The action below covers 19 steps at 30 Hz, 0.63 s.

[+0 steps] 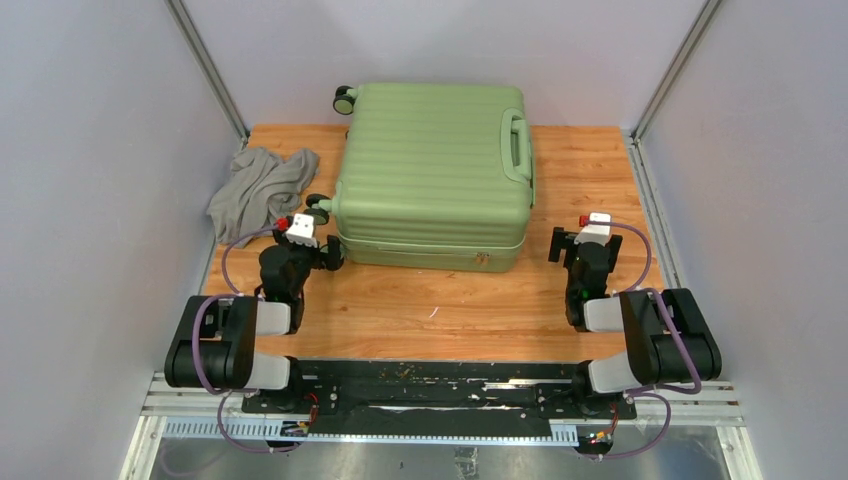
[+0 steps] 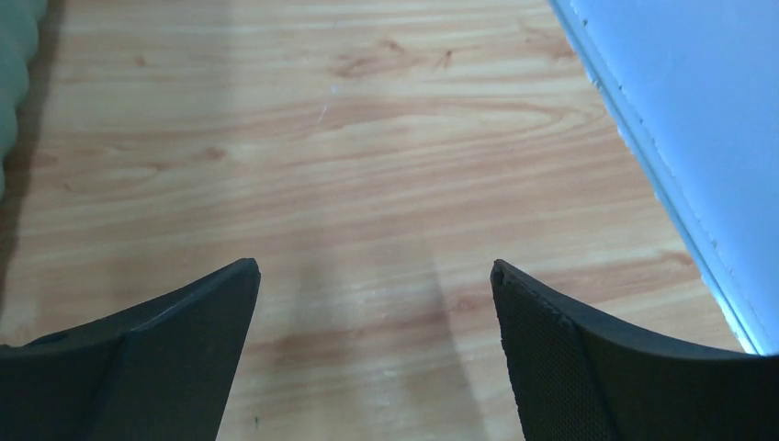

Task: Pack the luggage
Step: Reset both arms

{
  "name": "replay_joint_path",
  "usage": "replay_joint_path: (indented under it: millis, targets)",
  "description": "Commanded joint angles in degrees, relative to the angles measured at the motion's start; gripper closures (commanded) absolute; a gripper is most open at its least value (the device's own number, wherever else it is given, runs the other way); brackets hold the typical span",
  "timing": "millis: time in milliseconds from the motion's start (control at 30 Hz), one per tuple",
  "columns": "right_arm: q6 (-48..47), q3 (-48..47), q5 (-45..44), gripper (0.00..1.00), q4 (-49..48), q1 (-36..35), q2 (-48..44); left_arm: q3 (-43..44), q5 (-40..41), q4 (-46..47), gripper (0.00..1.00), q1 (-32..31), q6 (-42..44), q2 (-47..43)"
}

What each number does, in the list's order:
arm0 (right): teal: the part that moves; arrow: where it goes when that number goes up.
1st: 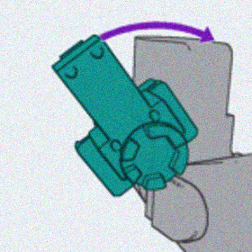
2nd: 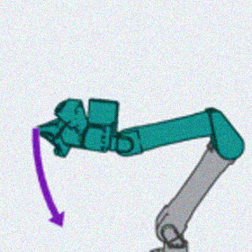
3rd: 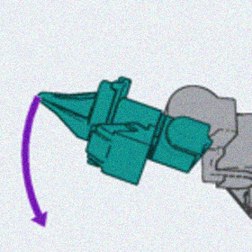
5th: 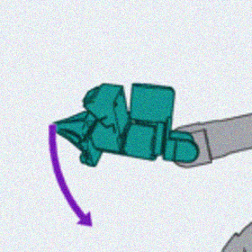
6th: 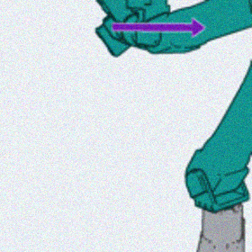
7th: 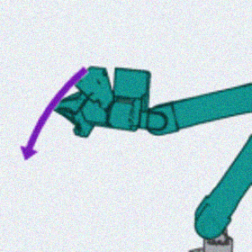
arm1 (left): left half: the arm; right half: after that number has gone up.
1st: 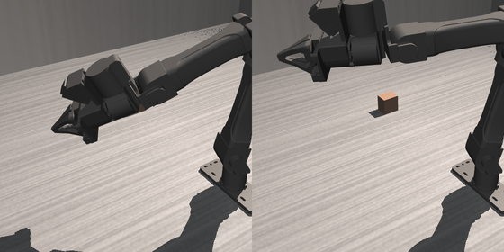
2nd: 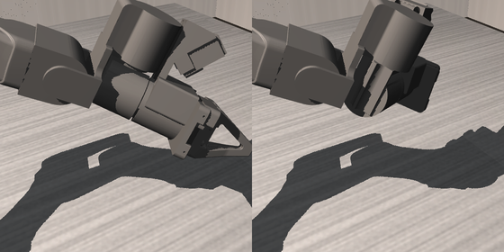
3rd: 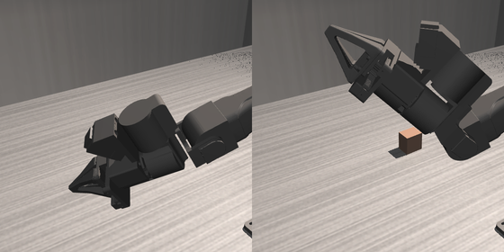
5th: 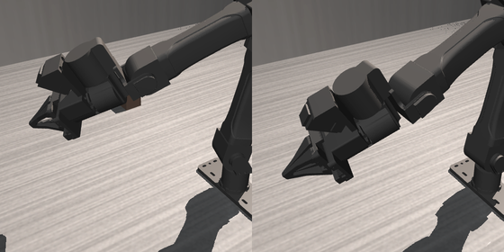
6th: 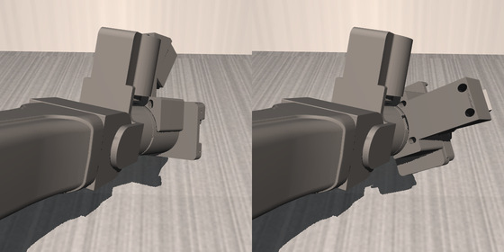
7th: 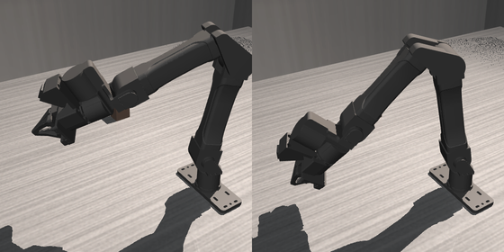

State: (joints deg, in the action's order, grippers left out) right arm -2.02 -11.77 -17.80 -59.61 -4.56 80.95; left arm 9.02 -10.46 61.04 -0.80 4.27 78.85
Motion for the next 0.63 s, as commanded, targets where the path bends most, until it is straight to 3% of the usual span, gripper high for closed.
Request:
replay_joint_path:
  millis: [0,100,167,600]
  targets:
    - [-1.5,0.03,-1.47,0.0,-2.28,0.63,0.22,2.19,1.37,-1.35,0.0,0.62,0.33,-1.45]
    - [-1.4,-0.43,-1.42,0.0,-0.48,0.66,-0.41,1.0,1.34,4.66,0.0,0.62,-0.8,0.44]
    - [-1.24,-0.57,-1.45,0.0,0.32,0.69,-0.68,1.65,1.34,1.26,0.0,0.62,-0.4,-0.63]
    - [-1.23,-0.62,-1.45,0.0,0.37,0.67,-0.7,1.36,1.46,2.9,0.0,0.62,-0.67,0.06]
